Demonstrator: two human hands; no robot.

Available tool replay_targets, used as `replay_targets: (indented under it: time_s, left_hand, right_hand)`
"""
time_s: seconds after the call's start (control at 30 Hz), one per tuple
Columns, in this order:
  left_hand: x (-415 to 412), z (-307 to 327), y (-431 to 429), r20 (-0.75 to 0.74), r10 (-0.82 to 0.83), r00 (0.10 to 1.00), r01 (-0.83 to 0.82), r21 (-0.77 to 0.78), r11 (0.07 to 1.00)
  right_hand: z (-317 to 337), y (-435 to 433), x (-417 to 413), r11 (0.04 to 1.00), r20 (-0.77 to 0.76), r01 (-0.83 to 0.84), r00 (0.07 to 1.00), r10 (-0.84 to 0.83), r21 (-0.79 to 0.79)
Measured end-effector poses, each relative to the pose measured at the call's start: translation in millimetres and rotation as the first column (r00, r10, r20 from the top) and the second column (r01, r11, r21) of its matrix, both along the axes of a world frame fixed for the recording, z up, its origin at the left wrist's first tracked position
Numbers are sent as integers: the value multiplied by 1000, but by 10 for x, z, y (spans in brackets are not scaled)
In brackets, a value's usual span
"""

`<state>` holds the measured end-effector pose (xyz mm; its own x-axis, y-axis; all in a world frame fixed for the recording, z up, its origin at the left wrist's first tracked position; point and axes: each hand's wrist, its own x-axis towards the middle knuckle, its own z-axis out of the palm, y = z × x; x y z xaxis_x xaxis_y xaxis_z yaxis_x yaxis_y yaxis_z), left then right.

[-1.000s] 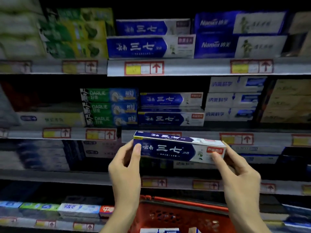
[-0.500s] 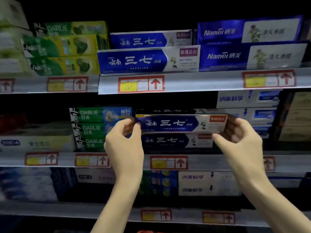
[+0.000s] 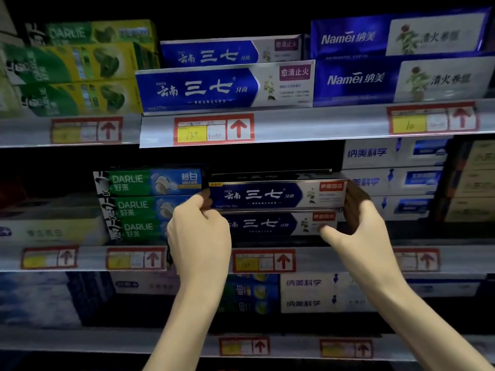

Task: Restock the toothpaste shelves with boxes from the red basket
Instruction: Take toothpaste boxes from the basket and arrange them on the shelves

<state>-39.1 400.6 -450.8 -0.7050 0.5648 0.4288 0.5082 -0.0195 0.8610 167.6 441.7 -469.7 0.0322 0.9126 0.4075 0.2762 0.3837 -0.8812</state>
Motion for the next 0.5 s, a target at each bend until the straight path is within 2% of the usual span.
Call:
replay_targets:
  time_s: [0.27, 0.5]
  left_hand:
    - [4, -24, -39, 20, -13, 1000, 13, 2, 1000]
    - [-104, -37, -52, -11, -10, 1000, 11, 81, 997]
  right_hand:
    - [-7, -48, -10, 1000, -7, -22, 1000, 22, -4]
    - [14, -16, -9, 998, -34, -62, 997, 62, 1]
